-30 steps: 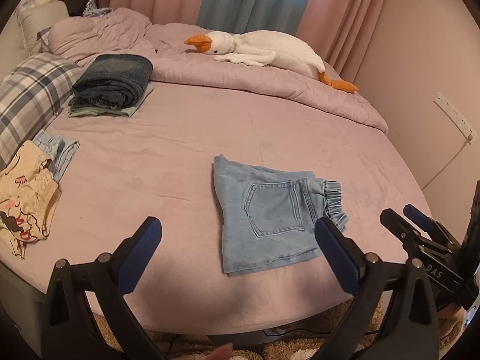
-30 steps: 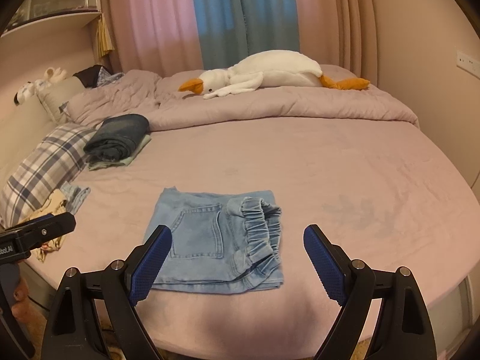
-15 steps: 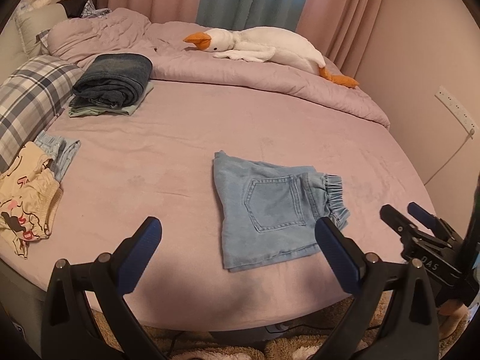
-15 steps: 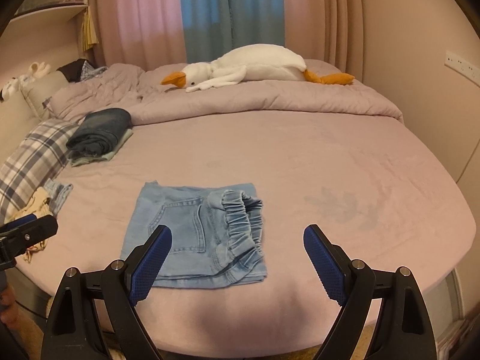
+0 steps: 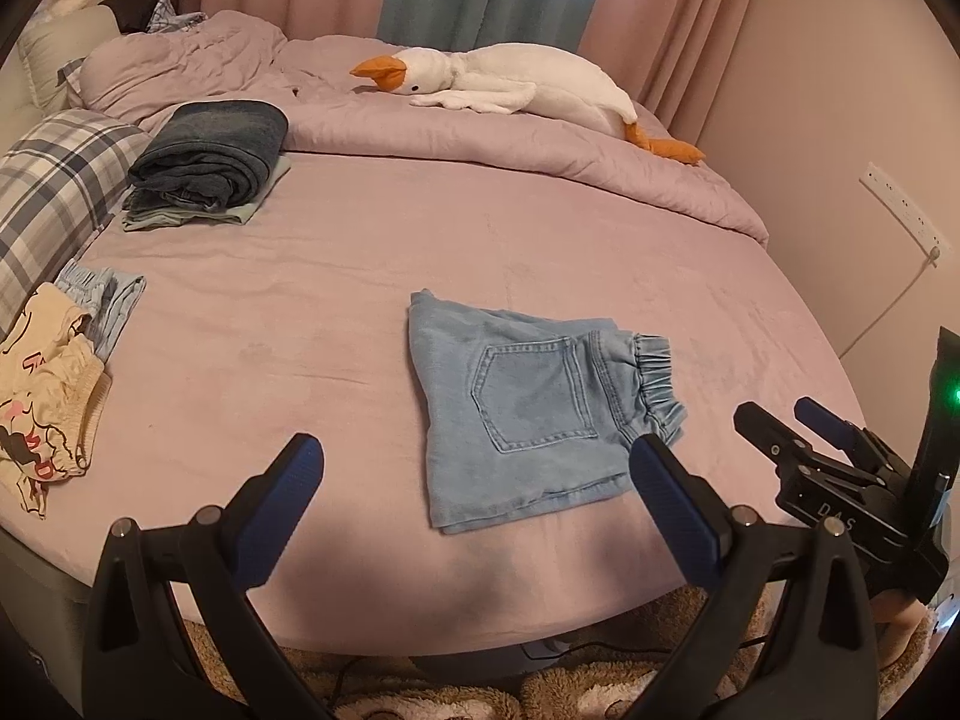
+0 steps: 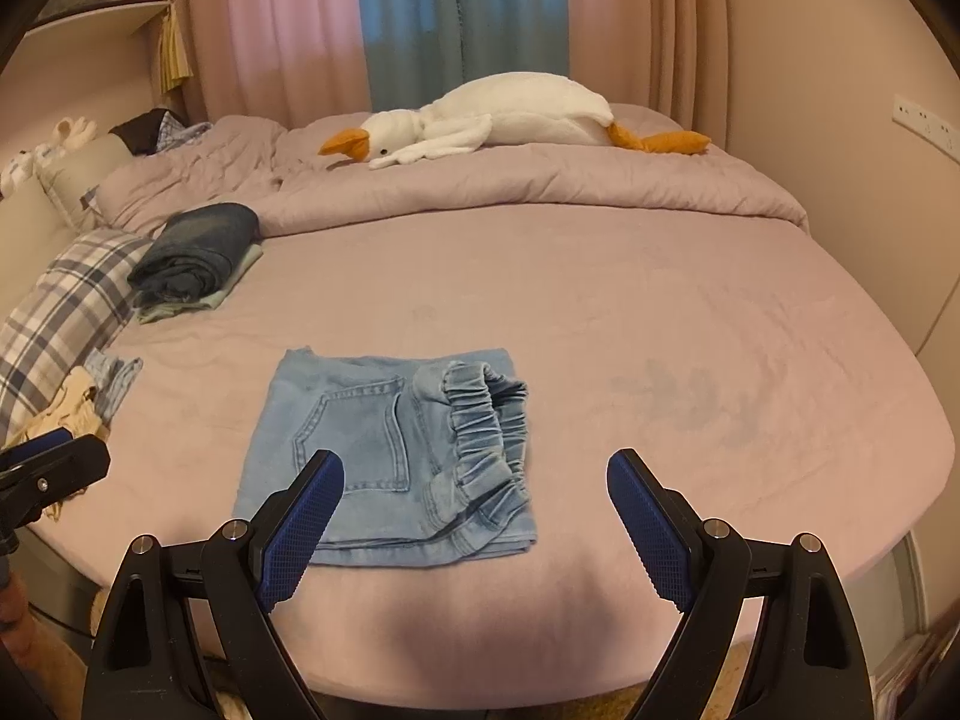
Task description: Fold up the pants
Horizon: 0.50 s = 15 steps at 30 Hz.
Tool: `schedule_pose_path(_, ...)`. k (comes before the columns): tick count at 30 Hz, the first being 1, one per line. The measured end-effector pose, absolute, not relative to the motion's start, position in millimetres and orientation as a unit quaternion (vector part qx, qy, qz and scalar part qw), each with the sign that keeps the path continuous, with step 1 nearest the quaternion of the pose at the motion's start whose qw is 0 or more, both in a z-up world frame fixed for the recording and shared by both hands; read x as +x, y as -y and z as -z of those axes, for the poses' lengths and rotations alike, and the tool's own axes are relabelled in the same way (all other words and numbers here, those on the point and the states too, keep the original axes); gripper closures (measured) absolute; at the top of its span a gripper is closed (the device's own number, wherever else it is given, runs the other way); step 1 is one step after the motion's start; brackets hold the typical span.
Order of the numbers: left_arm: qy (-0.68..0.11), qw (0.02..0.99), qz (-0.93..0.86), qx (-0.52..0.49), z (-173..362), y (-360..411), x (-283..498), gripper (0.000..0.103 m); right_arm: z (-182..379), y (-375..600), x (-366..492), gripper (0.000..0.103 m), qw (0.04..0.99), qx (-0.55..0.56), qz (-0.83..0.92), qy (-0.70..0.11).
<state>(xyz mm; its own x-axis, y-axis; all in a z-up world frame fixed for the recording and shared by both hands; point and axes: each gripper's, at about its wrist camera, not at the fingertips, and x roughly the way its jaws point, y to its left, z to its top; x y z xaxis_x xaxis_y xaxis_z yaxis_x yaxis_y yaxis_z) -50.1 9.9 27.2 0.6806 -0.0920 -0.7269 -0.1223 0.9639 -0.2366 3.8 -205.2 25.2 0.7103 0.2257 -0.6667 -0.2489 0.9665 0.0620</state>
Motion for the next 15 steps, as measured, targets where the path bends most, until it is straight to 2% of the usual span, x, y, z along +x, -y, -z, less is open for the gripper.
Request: schedule_pose_path(15, -0.408, 0.904, -0.007, -0.130, -21.9, -6.9, -45.9, 0.001, -20.4, 205.8, 6.5, 0.014, 0.923, -0.017, -0.123, -0.364)
